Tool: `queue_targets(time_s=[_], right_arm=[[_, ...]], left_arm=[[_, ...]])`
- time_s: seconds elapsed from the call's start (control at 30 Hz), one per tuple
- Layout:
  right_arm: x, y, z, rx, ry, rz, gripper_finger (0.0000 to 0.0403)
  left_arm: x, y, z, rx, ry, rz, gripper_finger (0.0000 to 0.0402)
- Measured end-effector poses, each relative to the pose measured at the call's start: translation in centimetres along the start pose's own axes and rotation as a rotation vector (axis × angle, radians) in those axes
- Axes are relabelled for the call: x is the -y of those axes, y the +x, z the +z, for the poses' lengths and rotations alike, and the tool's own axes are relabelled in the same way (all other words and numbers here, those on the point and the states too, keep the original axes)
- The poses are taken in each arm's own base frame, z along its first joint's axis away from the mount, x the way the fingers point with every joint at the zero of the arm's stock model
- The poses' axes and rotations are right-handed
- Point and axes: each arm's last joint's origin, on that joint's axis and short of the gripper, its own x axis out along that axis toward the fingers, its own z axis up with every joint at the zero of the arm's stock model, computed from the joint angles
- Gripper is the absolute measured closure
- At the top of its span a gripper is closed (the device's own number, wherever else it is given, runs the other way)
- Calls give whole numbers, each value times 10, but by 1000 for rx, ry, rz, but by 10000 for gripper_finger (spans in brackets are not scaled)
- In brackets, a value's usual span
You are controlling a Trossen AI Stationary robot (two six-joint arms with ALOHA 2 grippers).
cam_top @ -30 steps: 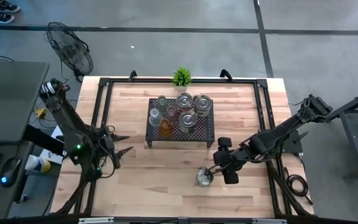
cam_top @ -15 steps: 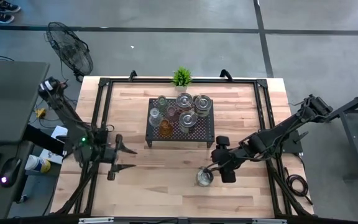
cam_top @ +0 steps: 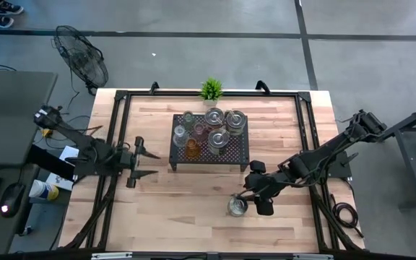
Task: Pick & Place candle stick holders
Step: Put the brown scented candle on the shelf
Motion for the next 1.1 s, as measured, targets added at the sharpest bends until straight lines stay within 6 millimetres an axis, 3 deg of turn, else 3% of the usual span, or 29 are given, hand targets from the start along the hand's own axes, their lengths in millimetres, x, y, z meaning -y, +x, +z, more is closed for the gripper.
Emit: queue_targets(time_s=[0.4, 0.83, 1.1], right_arm=[[4, 1, 4, 14, 24, 1, 176], [12, 2, 7, 27, 34, -23, 176], [11, 2, 11, 57, 39, -11, 176]], left_arm=[[-18, -34, -24, 45, -34, 86, 180], [-14, -33, -19, 128, 6, -30, 180], [-10, -27, -41, 140, -4, 16, 180]])
